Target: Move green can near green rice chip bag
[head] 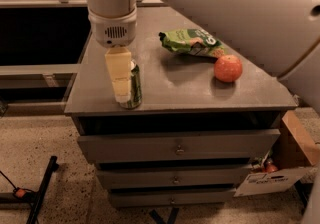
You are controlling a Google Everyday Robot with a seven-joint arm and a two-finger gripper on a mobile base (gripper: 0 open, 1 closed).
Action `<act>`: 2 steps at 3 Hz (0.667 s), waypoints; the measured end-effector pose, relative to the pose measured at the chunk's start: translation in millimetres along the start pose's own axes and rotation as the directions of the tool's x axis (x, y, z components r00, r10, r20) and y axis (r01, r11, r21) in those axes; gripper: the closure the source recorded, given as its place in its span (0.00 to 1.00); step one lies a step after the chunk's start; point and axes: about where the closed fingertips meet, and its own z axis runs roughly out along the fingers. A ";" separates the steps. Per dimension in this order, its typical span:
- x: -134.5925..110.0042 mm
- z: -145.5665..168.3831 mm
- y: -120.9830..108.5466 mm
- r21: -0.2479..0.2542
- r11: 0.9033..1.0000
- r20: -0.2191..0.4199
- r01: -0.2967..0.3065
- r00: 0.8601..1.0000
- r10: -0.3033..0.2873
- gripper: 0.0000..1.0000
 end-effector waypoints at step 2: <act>5.9 18.5 -15.6 -0.022 0.995 -0.026 -0.095 0.995 0.094 0.00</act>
Offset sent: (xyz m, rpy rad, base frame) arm 0.0255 -0.0240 -0.0268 -0.0718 0.0764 -0.1742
